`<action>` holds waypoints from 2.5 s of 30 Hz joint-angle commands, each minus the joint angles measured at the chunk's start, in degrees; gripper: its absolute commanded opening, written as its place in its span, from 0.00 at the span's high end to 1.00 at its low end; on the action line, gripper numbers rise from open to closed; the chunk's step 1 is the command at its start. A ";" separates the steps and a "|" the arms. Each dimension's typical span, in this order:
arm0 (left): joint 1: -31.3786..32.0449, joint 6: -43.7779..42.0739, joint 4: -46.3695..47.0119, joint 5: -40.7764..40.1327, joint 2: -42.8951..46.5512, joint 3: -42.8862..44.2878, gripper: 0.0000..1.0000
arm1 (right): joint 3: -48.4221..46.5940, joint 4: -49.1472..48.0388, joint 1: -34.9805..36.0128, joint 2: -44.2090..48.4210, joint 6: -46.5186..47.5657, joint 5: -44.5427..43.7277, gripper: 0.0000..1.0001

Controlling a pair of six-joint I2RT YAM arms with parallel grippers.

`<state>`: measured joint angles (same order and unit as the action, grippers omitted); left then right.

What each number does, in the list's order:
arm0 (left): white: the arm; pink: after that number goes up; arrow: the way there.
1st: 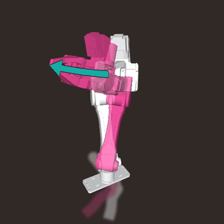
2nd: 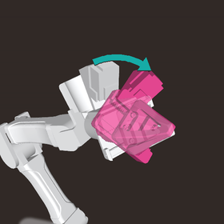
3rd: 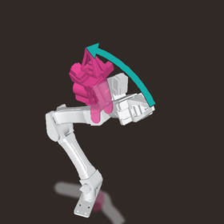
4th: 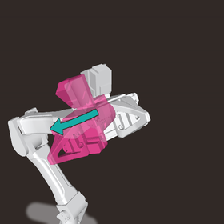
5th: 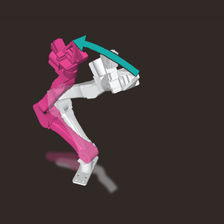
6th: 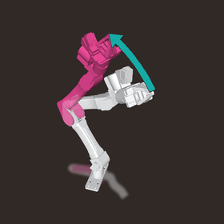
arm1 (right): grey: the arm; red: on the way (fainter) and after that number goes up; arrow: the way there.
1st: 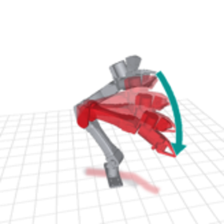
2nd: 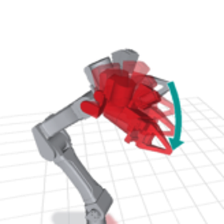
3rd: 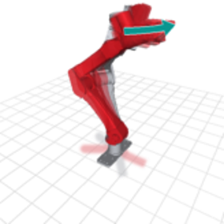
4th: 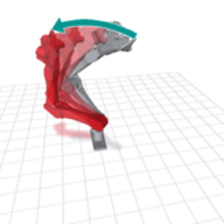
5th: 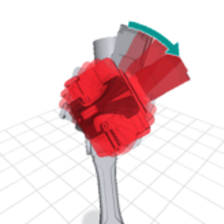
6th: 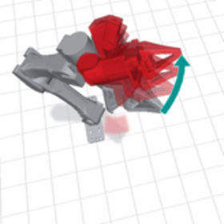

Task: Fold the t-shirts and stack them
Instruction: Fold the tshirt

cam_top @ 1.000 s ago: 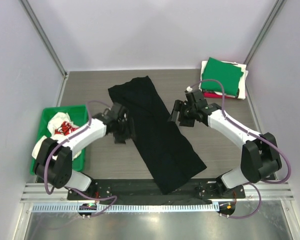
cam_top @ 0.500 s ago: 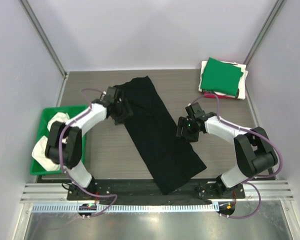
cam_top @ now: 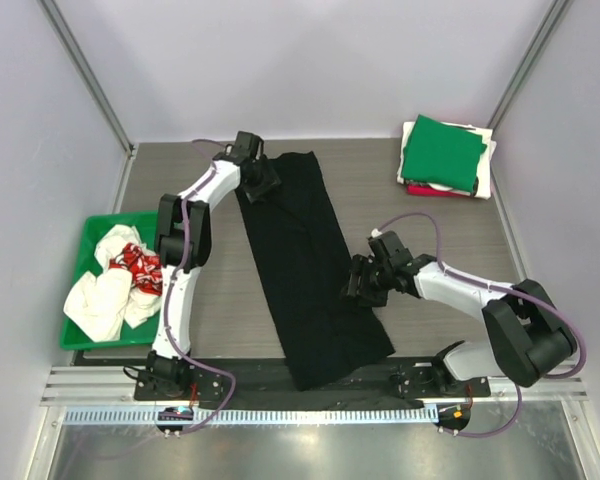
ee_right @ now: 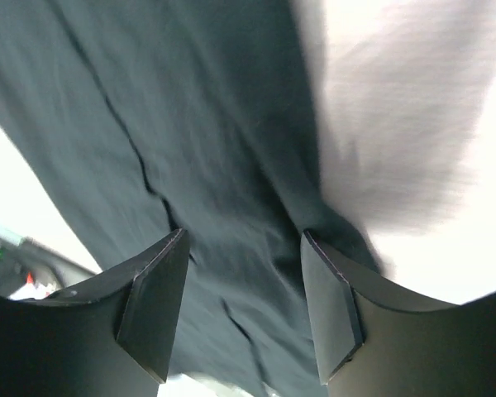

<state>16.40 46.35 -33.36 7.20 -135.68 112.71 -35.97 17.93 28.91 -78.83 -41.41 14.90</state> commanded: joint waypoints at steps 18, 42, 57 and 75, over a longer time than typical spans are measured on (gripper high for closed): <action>1.79 -4.77 -7.94 4.23 11.98 5.63 0.36 | -1.91 2.96 10.29 6.66 -5.88 0.84 0.26; 18.74 12.27 -4.69 -5.00 88.29 -85.27 0.38 | 17.77 2.37 43.68 25.05 -36.28 -18.05 0.35; 28.59 22.46 -5.13 -1.40 95.07 -94.16 0.55 | 19.70 2.54 46.85 28.46 -40.50 -18.06 0.50; 38.96 30.11 -9.97 -1.66 101.05 -96.27 0.69 | 20.67 1.84 51.60 28.91 -44.28 -19.29 0.51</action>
<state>54.50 74.65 -42.39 6.09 -34.96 16.62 -16.38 19.29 79.94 -50.33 -84.44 -3.70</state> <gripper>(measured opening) 0.322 0.500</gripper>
